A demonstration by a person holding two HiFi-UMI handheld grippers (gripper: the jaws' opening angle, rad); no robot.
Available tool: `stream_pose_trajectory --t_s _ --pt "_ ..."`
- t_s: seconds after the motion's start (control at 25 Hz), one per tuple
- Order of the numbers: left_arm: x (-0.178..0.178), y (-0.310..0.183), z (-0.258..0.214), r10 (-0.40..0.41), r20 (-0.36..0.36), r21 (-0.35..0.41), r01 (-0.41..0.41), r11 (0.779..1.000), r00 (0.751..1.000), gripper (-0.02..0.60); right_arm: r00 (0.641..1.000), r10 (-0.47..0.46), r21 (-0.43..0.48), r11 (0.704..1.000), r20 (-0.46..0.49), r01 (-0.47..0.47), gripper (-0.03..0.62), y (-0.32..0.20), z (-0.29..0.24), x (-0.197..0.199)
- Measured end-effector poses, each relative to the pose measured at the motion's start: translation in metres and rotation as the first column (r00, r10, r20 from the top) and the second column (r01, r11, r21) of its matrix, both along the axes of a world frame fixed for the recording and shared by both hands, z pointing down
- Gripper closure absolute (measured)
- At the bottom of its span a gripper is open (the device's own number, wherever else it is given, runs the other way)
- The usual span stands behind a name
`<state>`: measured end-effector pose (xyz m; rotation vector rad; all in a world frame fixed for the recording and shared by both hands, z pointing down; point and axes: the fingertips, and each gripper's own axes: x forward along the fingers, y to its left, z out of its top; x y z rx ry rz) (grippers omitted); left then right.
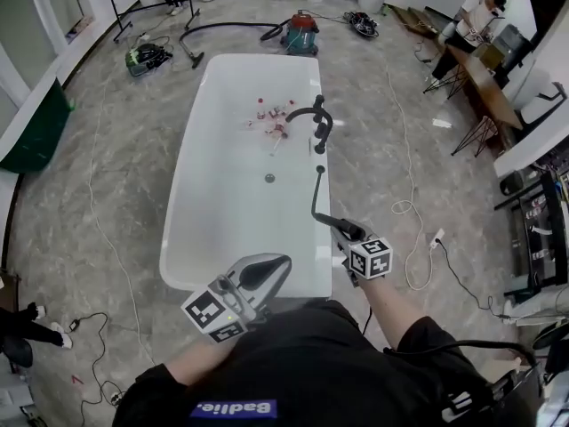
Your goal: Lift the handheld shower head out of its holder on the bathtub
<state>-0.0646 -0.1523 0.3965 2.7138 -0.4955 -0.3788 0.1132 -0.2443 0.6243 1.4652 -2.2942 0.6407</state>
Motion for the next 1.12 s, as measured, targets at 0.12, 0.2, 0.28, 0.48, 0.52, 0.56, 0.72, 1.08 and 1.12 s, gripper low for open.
stream_pose_trajectory --t_s 0.12,0.2,0.28,0.48,0.52,0.56,0.72,1.08,1.12 --pt "0.002 0.003 -0.005 0.023 -0.004 0.008 -0.023 1.0 1.0 0.588 1.0 -0.001 0.011 1.0 0.019 0.001 0.462 0.014 -0.014 -0.008" --pt "0.004 0.004 -0.01 0.032 -0.008 0.015 -0.032 0.999 0.999 0.588 0.999 -0.016 0.015 1.0 0.03 0.016 0.462 0.025 -0.024 -0.012" --pt "0.007 0.004 -0.013 0.036 -0.01 0.019 -0.036 0.999 0.999 0.588 0.999 -0.03 0.021 0.999 0.042 0.03 0.462 0.035 -0.035 -0.015" --pt "0.017 0.006 -0.014 0.059 -0.011 0.016 -0.059 0.998 0.998 0.588 0.994 -0.043 0.047 0.998 0.1 0.038 0.462 0.055 -0.065 -0.019" --pt "0.02 0.006 -0.015 0.066 -0.007 0.018 -0.066 0.998 0.998 0.588 0.993 -0.049 0.057 0.997 0.109 0.043 0.462 0.058 -0.072 -0.021" --pt "0.022 0.007 -0.016 0.072 -0.001 0.02 -0.072 0.997 0.997 0.588 0.992 -0.055 0.066 0.997 0.117 0.047 0.462 0.062 -0.077 -0.023" --pt "0.027 0.009 -0.023 0.094 0.008 0.04 -0.094 0.995 0.996 0.588 0.985 -0.068 0.098 0.994 0.156 0.053 0.462 0.077 -0.097 -0.031" --pt "0.038 0.015 -0.031 0.154 0.019 0.038 -0.154 0.987 0.988 0.588 0.954 -0.012 0.095 0.995 0.3 -0.018 0.462 0.102 -0.117 -0.041" --pt "0.038 0.015 -0.03 0.161 0.022 0.038 -0.161 0.986 0.987 0.588 0.953 -0.006 0.097 0.995 0.302 -0.025 0.462 0.104 -0.118 -0.042"
